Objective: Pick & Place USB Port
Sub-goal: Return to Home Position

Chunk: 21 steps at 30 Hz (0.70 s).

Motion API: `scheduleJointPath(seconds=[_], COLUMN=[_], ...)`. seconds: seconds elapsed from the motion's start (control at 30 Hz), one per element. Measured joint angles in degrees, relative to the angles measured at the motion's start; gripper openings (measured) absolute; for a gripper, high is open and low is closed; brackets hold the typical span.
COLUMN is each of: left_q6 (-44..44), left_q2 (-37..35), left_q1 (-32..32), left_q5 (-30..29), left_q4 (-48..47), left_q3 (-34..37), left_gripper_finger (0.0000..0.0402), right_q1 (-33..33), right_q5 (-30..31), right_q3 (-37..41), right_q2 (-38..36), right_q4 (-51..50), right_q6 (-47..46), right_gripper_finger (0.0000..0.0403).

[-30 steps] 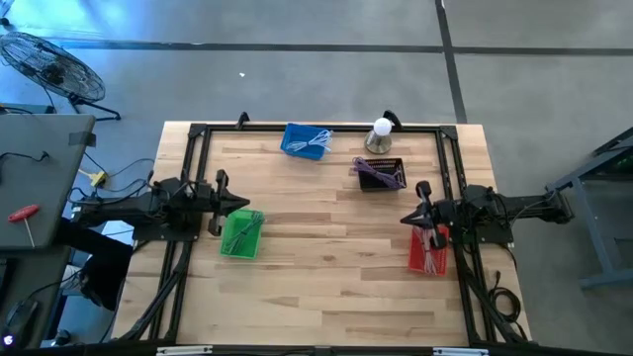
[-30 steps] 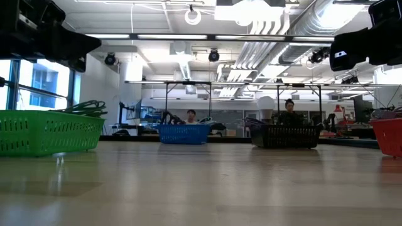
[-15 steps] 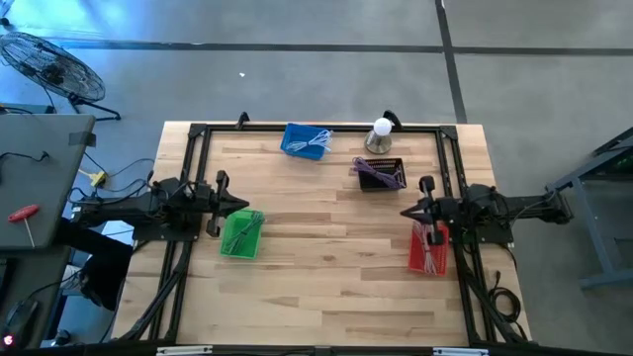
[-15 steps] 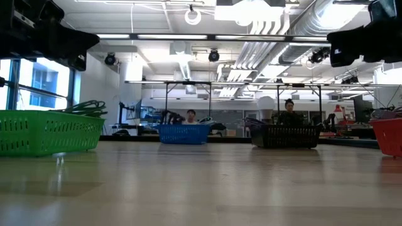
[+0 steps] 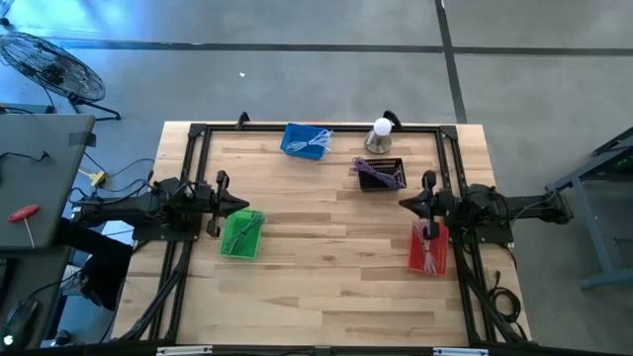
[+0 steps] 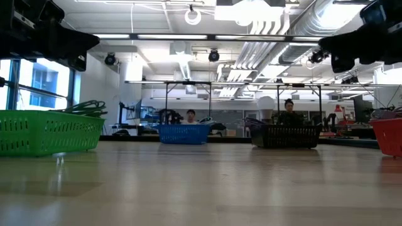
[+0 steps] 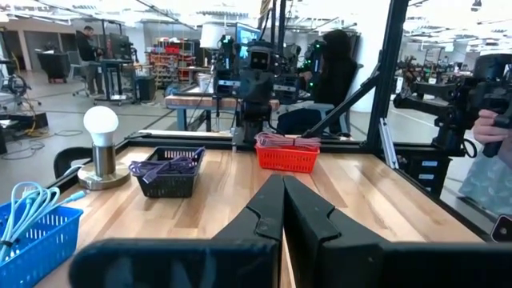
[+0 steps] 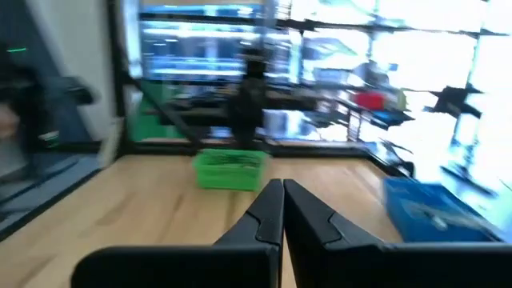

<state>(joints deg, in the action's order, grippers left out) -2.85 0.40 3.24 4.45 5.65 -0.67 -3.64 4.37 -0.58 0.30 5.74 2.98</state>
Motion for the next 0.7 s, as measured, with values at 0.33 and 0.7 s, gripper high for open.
scheduleJointPath(seconds=[0.33,0.7], left_q6=[-0.4,-0.1], left_q2=[0.0,0.0], left_q1=[0.0,0.1], left_q5=[-0.8,-5.0], left_q4=[-3.4,-4.8], left_q3=[0.0,0.0], left_gripper_finger=[0.0,0.0], right_q1=[0.0,0.0], right_q5=[1.4,2.5], right_q3=[0.0,0.0], right_q2=[0.0,0.0], right_q4=[-3.2,-3.4], right_q6=[-2.0,0.0], right_gripper_finger=[0.0,0.0001])
